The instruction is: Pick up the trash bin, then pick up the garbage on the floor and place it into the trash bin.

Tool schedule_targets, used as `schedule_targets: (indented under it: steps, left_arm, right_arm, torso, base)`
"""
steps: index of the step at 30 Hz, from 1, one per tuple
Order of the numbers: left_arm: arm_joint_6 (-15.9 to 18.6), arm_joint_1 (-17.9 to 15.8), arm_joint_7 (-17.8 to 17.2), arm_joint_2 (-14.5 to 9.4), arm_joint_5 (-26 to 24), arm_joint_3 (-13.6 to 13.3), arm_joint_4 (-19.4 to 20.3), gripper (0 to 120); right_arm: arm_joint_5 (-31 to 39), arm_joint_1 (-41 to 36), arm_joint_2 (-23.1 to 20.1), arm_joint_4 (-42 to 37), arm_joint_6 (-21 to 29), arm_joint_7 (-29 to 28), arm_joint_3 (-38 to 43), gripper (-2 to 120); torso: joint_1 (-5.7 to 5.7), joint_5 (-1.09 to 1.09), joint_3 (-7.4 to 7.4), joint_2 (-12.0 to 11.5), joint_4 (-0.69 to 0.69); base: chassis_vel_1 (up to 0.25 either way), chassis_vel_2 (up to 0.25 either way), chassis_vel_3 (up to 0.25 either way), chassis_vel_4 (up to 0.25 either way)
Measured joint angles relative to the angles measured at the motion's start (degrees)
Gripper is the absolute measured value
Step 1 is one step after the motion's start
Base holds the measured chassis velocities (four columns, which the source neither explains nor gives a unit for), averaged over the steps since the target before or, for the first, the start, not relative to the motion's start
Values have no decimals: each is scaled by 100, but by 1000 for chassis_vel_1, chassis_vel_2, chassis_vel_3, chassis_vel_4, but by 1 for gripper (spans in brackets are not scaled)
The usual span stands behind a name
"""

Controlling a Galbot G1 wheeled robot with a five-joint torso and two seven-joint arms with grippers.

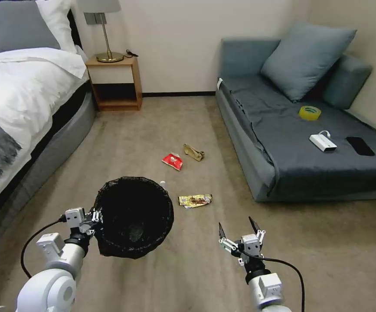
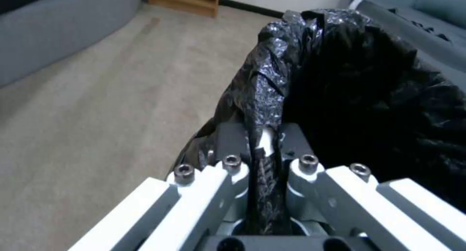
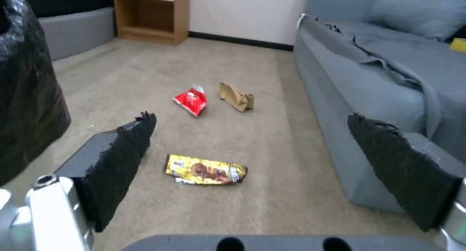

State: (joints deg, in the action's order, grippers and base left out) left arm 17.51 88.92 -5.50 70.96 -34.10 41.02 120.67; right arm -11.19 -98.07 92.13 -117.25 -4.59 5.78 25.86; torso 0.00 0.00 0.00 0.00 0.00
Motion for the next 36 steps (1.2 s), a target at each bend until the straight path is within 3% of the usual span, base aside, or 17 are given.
schedule_targets:
  steps: [22,36]
  left_arm:
    - [-142,-176,-156,-38,194,413,-260,5]
    - [-161,-182,-100,-57,184,373,-268,5]
  right_arm:
    - [-137,73,-1,213,-6,-90,-114,100]
    - [-135,165,-15,455,-197,-84,-198,100]
  torso:
    - [0,-1,0,0,1]
    - [0,-13,1,0,0]
  base:
    - [-114,123,122,-113]
    - [-203,208,214,-205]
